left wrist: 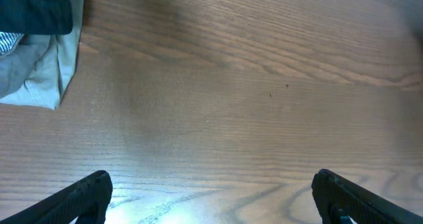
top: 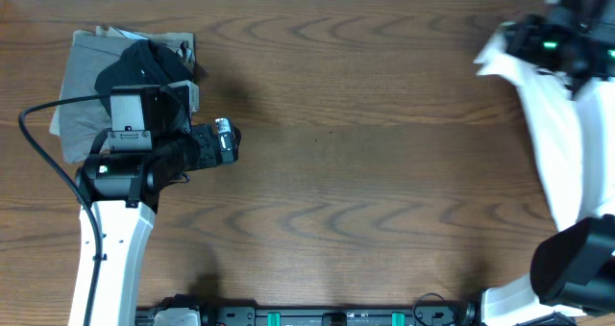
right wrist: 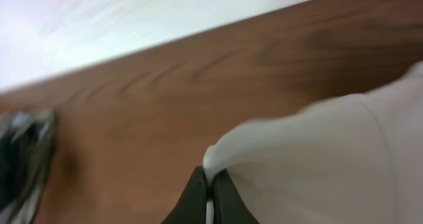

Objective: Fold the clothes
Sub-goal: 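Drag the white T-shirt with the right gripper onto the table center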

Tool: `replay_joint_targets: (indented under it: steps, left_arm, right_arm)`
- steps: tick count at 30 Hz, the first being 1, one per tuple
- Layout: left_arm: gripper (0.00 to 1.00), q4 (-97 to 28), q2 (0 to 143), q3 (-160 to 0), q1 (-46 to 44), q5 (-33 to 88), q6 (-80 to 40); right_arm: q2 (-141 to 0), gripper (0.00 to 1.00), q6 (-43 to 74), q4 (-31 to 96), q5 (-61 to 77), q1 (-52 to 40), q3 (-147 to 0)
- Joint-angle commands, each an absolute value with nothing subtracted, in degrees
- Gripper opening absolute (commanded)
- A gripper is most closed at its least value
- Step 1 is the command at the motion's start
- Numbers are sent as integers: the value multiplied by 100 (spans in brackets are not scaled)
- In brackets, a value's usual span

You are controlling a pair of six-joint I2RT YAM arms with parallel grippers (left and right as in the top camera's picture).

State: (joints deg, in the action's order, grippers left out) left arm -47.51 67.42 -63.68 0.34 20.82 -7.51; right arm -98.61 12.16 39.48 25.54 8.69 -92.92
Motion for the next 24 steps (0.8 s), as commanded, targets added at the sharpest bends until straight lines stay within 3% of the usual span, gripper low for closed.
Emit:
replay_joint_targets:
  steps: [1,12,18,24]
  left_arm:
    - [98,-4759,6532,-6464,69,1988,-755]
    - [98,-4956,6176,-6464,69,1275,-714]
    - [98,-5118,6171,-6464,69,1232,-585]
    - [98,-5120,6173,-6464,69,1232,-585]
  right_arm:
    - [-9854,1,987,4051,2808,89,-9301]
    - [-10119,2,73,4547,2630,-2451,-9297]
    - [-10224,27,-480,4807,1815,-3192,-9297]
    - [-10169,45,102,4705,827,-2720,-9299]
